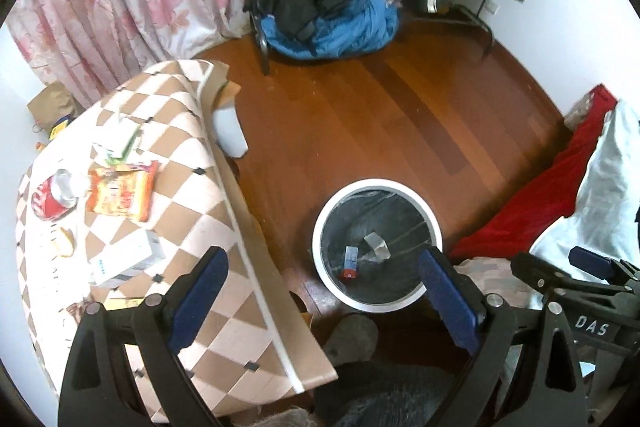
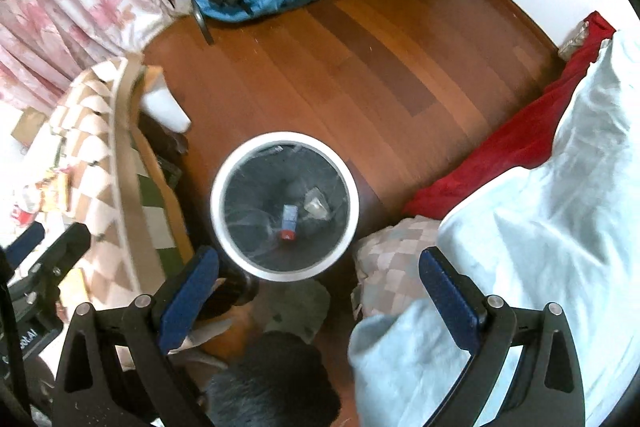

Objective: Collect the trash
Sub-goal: 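Open both tools over the bin to drop the items, then grasp the brown snack wrapper with left tool while right tool grasps yellow box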

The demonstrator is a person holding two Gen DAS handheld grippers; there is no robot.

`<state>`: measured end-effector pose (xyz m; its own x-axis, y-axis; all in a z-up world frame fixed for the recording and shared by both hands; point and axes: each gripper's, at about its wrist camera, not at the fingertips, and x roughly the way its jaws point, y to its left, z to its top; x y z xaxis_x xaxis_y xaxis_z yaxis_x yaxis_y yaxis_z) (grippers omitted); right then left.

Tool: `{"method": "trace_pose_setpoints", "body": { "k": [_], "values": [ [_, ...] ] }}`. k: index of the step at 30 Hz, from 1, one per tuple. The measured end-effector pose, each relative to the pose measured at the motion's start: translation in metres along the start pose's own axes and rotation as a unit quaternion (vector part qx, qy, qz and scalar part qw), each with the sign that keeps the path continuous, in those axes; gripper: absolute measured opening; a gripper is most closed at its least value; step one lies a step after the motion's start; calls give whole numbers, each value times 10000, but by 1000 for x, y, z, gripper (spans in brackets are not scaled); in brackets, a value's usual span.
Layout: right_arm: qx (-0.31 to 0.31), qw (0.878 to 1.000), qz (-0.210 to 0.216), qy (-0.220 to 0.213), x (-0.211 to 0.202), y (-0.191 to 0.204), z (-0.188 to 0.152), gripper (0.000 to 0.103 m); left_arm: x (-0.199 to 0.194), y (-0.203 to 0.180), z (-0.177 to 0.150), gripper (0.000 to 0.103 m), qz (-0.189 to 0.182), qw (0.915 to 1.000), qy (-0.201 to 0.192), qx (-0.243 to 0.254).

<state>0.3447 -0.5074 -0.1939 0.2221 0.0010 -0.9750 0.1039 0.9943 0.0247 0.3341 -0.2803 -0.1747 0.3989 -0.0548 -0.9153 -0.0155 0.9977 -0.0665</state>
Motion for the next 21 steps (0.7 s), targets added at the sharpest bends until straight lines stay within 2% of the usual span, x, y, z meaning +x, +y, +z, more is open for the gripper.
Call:
{"method": "trace_pose_setpoints", "body": {
  "k": [4, 8, 11, 13, 16, 18, 19, 21],
  "values": [
    [12, 9988, 330, -354, -45, 18, -6, 101, -39, 30, -2, 98, 16, 9991, -324, -256],
    [-141, 9955, 748, -565, -78, 53, -11, 101, -70, 75, -8, 98, 227, 9966, -556, -558],
    [-459, 9912, 1101, -570, -87, 101, -21, 101, -82, 126, -24, 98, 529, 9931, -556, -881],
    [-820, 9869, 1305, -486, -84, 137, -26, 101, -84, 172, -47, 98, 1006, 9862, -495, -1216],
    [-1861, 9723, 1404, -145, -56, 217, -41, 101, -70, 228, -94, 98, 1601, 9712, -247, -1748],
    [-2692, 9535, 1349, 158, -27, 274, -57, 101, -55, 258, -123, 98, 1884, 9611, 3, -2021],
    [-3228, 9387, 1166, 335, -7, 310, -68, 101, -46, 269, -136, 98, 1984, 9563, 126, -2143],
    [-3856, 9166, 924, 513, 20, 348, -83, 101, -25, 295, -166, 98, 2140, 9464, 407, -2387]
  ]
}}
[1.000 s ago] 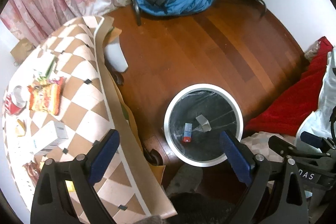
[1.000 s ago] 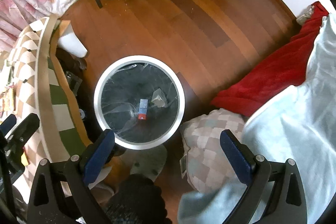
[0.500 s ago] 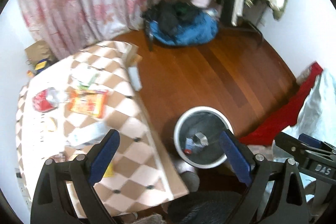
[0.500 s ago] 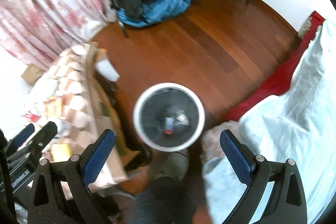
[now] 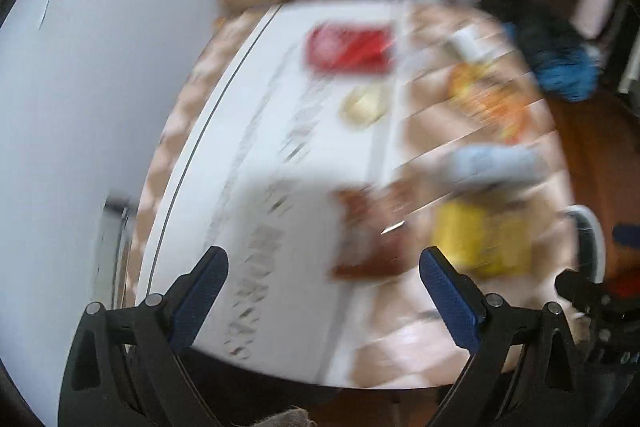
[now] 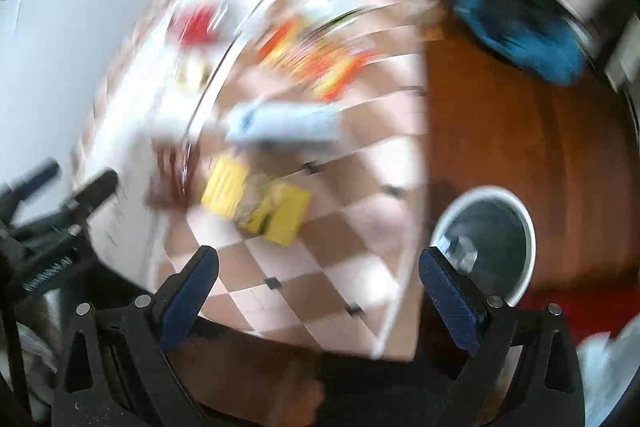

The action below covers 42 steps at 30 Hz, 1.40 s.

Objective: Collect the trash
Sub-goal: 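Grasp the brown snack wrapper with left tool while right tool grasps yellow box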

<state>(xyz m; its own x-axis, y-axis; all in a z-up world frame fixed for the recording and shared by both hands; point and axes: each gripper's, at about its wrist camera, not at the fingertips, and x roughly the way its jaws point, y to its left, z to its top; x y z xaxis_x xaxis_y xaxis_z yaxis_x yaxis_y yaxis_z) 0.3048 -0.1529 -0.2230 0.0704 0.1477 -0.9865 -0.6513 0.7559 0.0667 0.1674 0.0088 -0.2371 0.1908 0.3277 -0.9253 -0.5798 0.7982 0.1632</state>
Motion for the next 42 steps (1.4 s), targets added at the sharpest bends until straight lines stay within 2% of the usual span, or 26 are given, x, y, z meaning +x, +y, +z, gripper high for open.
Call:
{"method": "trace_pose_setpoints", "body": {
  "k": [1, 4, 9, 12, 13, 14, 18, 21, 23, 26, 27, 28, 30, 31, 35, 37, 39, 42],
  "values": [
    [-384, 9989, -129, 253, 25, 19, 11, 101, 11, 7, -6, 98, 85, 9999, 105, -42],
    [-860, 9938, -180, 674, 68, 47, 26, 101, 41, 28, -22, 98, 276, 9989, 373, -109],
    [-1705, 9779, -470, 1113, 111, 77, 42, 100, 71, 48, -30, 98, 210, 9971, 678, -276],
    [-2138, 9685, -581, 1134, 122, 90, 42, 88, 77, 52, -28, 98, 85, 9967, 739, -318],
    [-2082, 9711, -486, 1057, 120, 89, 45, 85, 78, 52, -27, 98, 37, 9968, 736, -318],
    [-1943, 9746, -348, 1056, 119, 86, 46, 77, 77, 50, -24, 98, -45, 9968, 726, -316],
    [-1212, 9861, -304, 1091, 115, 65, 46, 77, 69, 46, -16, 98, -421, 9967, 611, -339],
    [-176, 9922, -387, 1169, 107, 28, 36, 76, 66, 42, -7, 98, -821, 9939, 592, -430],
    [536, 9929, -349, 1003, 98, 2, 28, 76, 63, 27, 1, 98, -1041, 9917, 610, -440],
    [1589, 9843, 25, 768, 93, -36, 16, 78, 73, 1, 12, 98, -1243, 9889, 789, -184],
    [1653, 9837, 157, 692, 91, -41, 12, 84, 80, -8, 15, 97, -1250, 9885, 851, -34],
    [1643, 9840, 253, 639, 89, -47, 9, 85, 88, -18, 17, 96, -1201, 9884, 917, 149],
    [1444, 9874, 158, 630, 86, -50, 12, 85, 97, -28, 20, 96, -1169, 9878, 964, 345],
    [1317, 9893, 106, 611, 85, -45, 14, 85, 100, -30, 20, 88, -1116, 9886, 928, 409],
    [887, 9930, -126, 772, 90, -26, 27, 85, 99, -30, 20, 74, -966, 9917, 718, 460],
    [736, 9941, -237, 756, 94, -14, 19, 85, 94, -30, 19, 51, -959, 9927, 583, 438],
    [583, 9948, -440, 704, 96, -7, 10, 81, 87, -32, 16, 44, -966, 9927, 567, 447],
    [614, 9954, -461, 565, 94, 1, 9, 76, 85, -32, 15, 38, -976, 9929, 509, 453]
  ]
}}
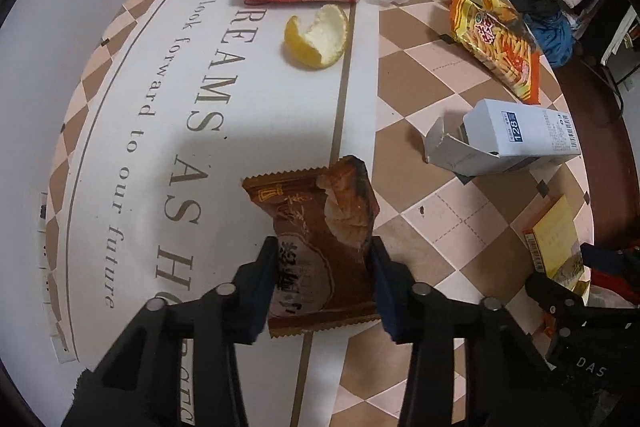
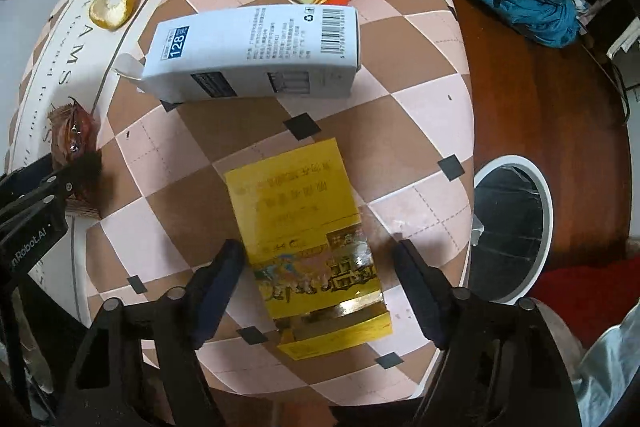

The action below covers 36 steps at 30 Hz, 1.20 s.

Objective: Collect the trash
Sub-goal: 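Grasp the brown snack wrapper with left tool while right tool grasps yellow box, then carry wrapper with left tool while right tool carries yellow box to the bin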

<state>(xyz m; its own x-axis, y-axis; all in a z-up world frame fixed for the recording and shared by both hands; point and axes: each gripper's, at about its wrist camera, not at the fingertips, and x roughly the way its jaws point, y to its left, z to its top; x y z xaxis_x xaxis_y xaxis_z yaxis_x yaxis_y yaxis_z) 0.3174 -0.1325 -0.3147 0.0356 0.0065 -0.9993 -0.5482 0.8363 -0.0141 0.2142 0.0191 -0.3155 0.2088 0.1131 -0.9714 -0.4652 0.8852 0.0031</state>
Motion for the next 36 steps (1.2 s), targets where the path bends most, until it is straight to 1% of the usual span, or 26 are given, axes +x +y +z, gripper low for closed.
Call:
{"method": "trace_pose_setpoints", "body": {
  "k": [1, 2, 3, 4, 7, 12, 15, 20, 21, 25, 29, 32, 36],
  "values": [
    [20, 10000, 4, -53, 0, 4, -12, 74, -3, -1, -1, 36, -1, 10000, -12, 4],
    [14, 10000, 3, -85, -3, 5, -15, 70, -6, -1, -4, 34, 11, 10000, -36, 12],
    [4, 9999, 0, -119, -5, 9, -18, 65, -8, -1, -5, 29, 47, 10000, -82, 29],
    [-16, 9999, -13, -169, -8, 14, -23, 63, -14, 3, -10, 27, 67, 9999, -108, 32],
    [27, 9998, -64, -210, -9, 27, -29, 63, -22, 6, -15, 25, 67, 9999, -157, 7],
    [280, 9989, 152, -332, -16, 26, -31, 63, -48, 13, -18, 25, 93, 9991, -415, -20],
    [460, 9969, 313, -563, -32, 20, -35, 63, -72, 13, -21, 25, 111, 9978, -653, 35],
    [638, 9912, 558, -1015, -73, 13, -47, 63, -109, -5, -17, 25, 72, 9939, -1092, 137],
    [678, 9894, 619, -1124, -83, 8, -48, 63, -121, -10, -17, 25, 29, 9924, -1215, 171],
    [840, 9824, 820, -1453, -115, -18, -49, 63, -152, -33, -6, 25, -171, 9879, -1505, 345],
    [1090, 9723, 997, -1809, -151, -57, -56, 63, -175, -65, 1, 25, -384, 9831, -1682, 605],
    [1325, 9650, 1077, -1990, -171, -92, -66, 63, -185, -100, 6, 25, -591, 9793, -1747, 836],
    [1641, 9580, 937, -2158, -186, -144, -83, 63, -183, -161, 12, 25, -938, 9744, -1670, 1175]
  ]
}}
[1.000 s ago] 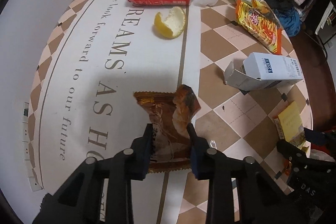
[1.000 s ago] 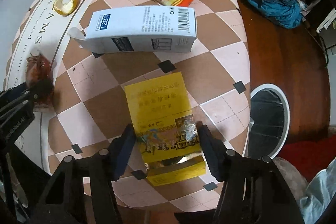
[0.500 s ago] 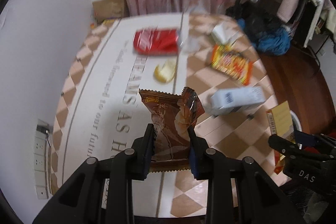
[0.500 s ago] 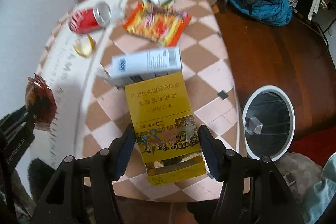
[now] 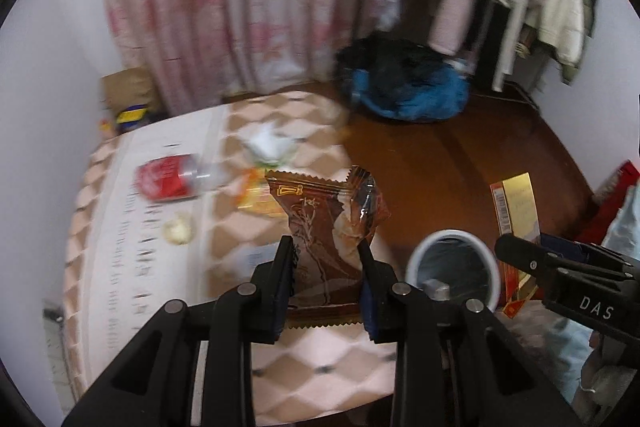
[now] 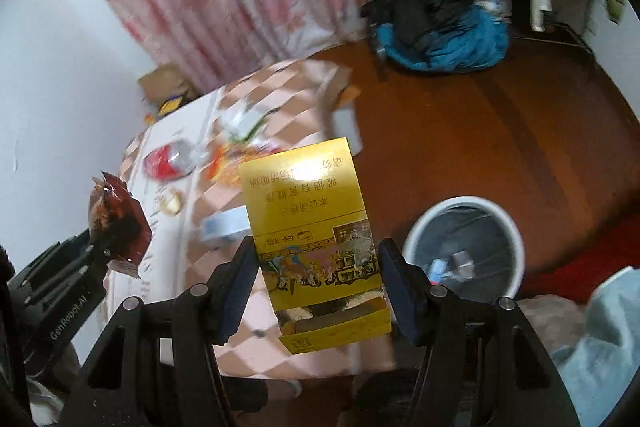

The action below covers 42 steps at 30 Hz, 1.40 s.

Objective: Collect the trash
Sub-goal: 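Carry wrapper with left tool while right tool carries yellow box to the bin, then open both tools over the bin to drop the items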

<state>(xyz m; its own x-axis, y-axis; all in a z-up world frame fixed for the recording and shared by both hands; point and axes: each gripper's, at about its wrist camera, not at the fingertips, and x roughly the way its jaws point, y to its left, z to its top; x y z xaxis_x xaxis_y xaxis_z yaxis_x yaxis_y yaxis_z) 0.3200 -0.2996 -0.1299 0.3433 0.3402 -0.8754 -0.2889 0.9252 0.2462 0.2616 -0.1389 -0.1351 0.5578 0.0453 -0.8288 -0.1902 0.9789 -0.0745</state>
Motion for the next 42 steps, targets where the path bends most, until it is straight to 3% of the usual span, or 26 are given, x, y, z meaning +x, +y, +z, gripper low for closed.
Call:
{"method": "trace_pose_setpoints", "body": {
  "k": [5, 11, 18, 24, 26, 29, 31, 33, 36, 42],
  "values": [
    [435, 9981, -445, -44, -12, -86, 5, 63, 41, -71, 14, 25, -543, 9979, 302, 202],
    [1010, 9919, -713, 289, 13, -178, 0, 63, 100, -142, 16, 26, -1049, 9897, 926, 304],
    [1582, 9821, -740, 706, 58, -257, -8, 63, 172, -183, 13, 35, -1559, 9708, 1820, 102],
    [2039, 9722, -598, 983, 99, -302, -10, 63, 189, -189, 16, 72, -1451, 9705, 1923, 2],
    [2142, 9699, -467, 1059, 106, -309, -11, 65, 189, -185, 18, 79, -1374, 9731, 1848, 28],
    [2274, 9682, -189, 1022, 115, -312, -12, 94, 187, -178, 18, 102, -1178, 9770, 1778, 74],
    [2276, 9685, -92, 1002, 116, -307, -15, 95, 185, -172, 16, 103, -1057, 9790, 1741, 99],
    [2255, 9686, -91, 1045, 117, -302, -18, 103, 181, -168, 13, 103, -910, 9813, 1691, 160],
    [2189, 9696, -184, 1080, 115, -293, -22, 103, 173, -162, 8, 103, -649, 9843, 1614, 309],
    [1426, 9718, -1268, 1389, 104, -263, -34, 103, 157, -154, -9, 103, -110, 9862, 1493, 705]
  ]
}}
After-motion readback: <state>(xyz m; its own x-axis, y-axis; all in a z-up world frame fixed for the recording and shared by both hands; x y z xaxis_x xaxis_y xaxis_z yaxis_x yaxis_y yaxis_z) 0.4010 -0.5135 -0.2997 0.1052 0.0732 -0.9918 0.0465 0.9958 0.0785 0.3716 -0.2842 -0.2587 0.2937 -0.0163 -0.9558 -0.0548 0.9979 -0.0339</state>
